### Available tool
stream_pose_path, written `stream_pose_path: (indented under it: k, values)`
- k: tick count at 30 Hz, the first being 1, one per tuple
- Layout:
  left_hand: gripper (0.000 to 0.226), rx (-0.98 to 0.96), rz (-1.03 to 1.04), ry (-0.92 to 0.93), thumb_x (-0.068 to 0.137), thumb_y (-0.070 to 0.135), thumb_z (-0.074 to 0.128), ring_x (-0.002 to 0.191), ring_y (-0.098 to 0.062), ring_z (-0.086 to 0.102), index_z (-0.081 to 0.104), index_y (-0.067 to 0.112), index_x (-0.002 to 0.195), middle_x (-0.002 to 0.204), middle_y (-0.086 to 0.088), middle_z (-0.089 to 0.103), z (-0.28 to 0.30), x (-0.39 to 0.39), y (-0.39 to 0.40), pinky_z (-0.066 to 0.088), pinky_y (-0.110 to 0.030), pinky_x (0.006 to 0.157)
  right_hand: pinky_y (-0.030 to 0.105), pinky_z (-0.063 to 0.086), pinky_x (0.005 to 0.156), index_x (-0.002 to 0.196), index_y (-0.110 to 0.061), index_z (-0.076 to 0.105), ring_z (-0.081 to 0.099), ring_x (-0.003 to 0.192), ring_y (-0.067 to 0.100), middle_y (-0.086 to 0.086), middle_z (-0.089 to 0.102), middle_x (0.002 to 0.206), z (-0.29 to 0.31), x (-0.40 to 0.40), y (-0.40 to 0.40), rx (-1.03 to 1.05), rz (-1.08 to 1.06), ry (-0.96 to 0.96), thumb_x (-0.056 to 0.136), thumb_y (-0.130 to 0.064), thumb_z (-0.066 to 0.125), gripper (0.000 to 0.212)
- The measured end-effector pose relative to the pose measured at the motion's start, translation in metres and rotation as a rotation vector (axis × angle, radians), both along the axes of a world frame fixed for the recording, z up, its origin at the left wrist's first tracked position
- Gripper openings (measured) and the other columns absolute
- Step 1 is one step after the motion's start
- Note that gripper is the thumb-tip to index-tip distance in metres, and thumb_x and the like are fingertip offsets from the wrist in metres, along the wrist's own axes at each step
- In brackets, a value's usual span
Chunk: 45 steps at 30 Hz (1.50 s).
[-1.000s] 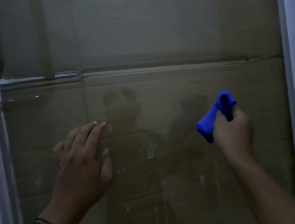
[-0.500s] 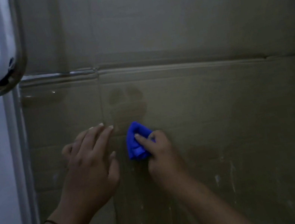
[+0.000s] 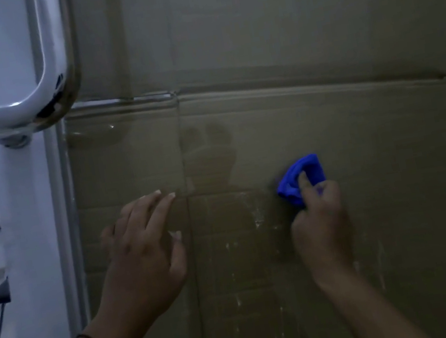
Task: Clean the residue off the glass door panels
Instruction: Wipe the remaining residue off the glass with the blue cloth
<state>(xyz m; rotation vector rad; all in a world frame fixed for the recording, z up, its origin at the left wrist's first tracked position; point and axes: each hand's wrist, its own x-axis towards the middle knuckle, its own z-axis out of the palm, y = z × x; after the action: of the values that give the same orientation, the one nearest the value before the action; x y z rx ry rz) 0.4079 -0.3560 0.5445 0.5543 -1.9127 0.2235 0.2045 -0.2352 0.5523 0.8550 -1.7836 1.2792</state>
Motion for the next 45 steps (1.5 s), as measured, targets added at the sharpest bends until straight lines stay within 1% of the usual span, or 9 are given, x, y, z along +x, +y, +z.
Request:
stream_pose_path:
  k: [4, 9, 14, 18, 25, 29, 33, 38, 45]
  values:
    - [0.057, 0.039, 0.004, 0.026, 0.077, 0.027, 0.055, 0.125, -0.027, 0.045, 0.051, 0.013, 0.132, 0.132, -0.009, 0.052, -0.004, 0.003, -0.001, 0.039, -0.06, 0.097, 0.008, 0.028, 0.065, 0.135, -0.019, 0.047, 0.043, 0.082, -0.003, -0.011, 0.04, 0.099, -0.023, 0.046, -0.034, 0.212, 0.324, 0.097, 0.095, -0.012, 0.038, 0.042]
    - [0.059, 0.07, -0.006, 0.03, 0.077, 0.024, 0.052, 0.128, -0.029, 0.045, 0.049, 0.012, 0.135, 0.136, -0.009, 0.052, -0.003, 0.011, 0.005, 0.037, -0.061, 0.098, 0.001, 0.031, 0.071, 0.126, -0.01, 0.057, 0.042, 0.073, 0.002, -0.001, 0.044, 0.091, -0.008, 0.059, -0.018, 0.155, 0.702, -0.106, 0.083, 0.014, 0.042, 0.051]
    - [0.059, 0.056, 0.029, 0.041, 0.076, 0.024, 0.053, 0.124, -0.033, 0.048, 0.051, 0.01, 0.133, 0.134, -0.011, 0.054, 0.001, 0.022, 0.007, 0.038, -0.062, 0.096, 0.03, 0.031, 0.055, 0.082, -0.011, 0.06, 0.049, 0.069, 0.024, 0.012, 0.055, 0.08, 0.014, 0.004, 0.042, -0.248, 0.345, -0.349, 0.081, -0.004, 0.046, 0.015]
    - [0.058, 0.053, 0.037, 0.041, 0.076, 0.023, 0.054, 0.122, -0.032, 0.049, 0.052, 0.01, 0.132, 0.133, -0.011, 0.055, 0.001, 0.022, 0.009, 0.037, -0.061, 0.095, 0.019, 0.026, 0.067, 0.121, -0.003, 0.06, 0.045, 0.079, 0.023, 0.012, 0.043, 0.095, 0.021, -0.025, 0.052, -0.171, 0.043, -0.171, 0.079, 0.01, 0.045, 0.047]
    - [0.059, 0.084, 0.055, 0.039, 0.077, 0.024, 0.052, 0.122, -0.031, 0.049, 0.05, 0.012, 0.135, 0.132, -0.011, 0.054, -0.009, 0.031, -0.005, 0.036, -0.058, 0.099, 0.025, 0.035, 0.062, 0.128, -0.022, 0.054, 0.043, 0.075, 0.01, -0.007, 0.035, 0.098, -0.026, 0.034, -0.023, 0.016, 0.189, 0.017, 0.085, 0.003, 0.046, 0.05]
    - [0.06, 0.111, 0.104, 0.046, 0.075, 0.022, 0.051, 0.12, -0.034, 0.05, 0.05, 0.011, 0.134, 0.128, -0.013, 0.055, -0.014, 0.037, -0.008, 0.035, -0.054, 0.097, 0.026, 0.042, 0.081, 0.133, -0.023, 0.05, 0.05, 0.103, 0.023, 0.006, 0.046, 0.115, -0.051, 0.092, -0.061, 0.335, 0.504, 0.272, 0.087, -0.005, 0.045, 0.049]
    - [0.059, 0.126, 0.1, 0.073, 0.076, 0.021, 0.05, 0.119, -0.034, 0.05, 0.05, 0.009, 0.133, 0.127, -0.017, 0.056, -0.016, 0.047, -0.014, 0.035, -0.056, 0.096, 0.003, 0.033, 0.074, 0.125, -0.017, 0.058, 0.047, 0.092, 0.013, 0.0, 0.045, 0.103, -0.029, 0.095, -0.054, 0.18, 0.676, -0.066, 0.085, 0.006, 0.044, 0.049]
    - [0.056, 0.132, 0.095, 0.13, 0.075, 0.018, 0.049, 0.114, -0.037, 0.052, 0.052, 0.007, 0.13, 0.122, -0.019, 0.059, -0.016, 0.056, -0.023, 0.035, -0.053, 0.094, 0.004, 0.03, 0.07, 0.124, -0.009, 0.059, 0.043, 0.078, 0.009, 0.004, 0.047, 0.095, 0.023, 0.069, -0.02, -0.243, 0.372, -0.019, 0.079, 0.011, 0.047, 0.051]
    - [0.054, 0.102, 0.097, 0.144, 0.074, 0.011, 0.046, 0.103, -0.035, 0.058, 0.055, 0.005, 0.127, 0.11, -0.018, 0.064, -0.021, 0.067, -0.032, 0.04, -0.051, 0.086, 0.021, 0.031, 0.072, 0.13, -0.011, 0.055, 0.045, 0.088, 0.015, 0.01, 0.048, 0.11, 0.016, 0.068, -0.051, 0.027, 0.191, 0.165, 0.086, 0.005, 0.049, 0.048]
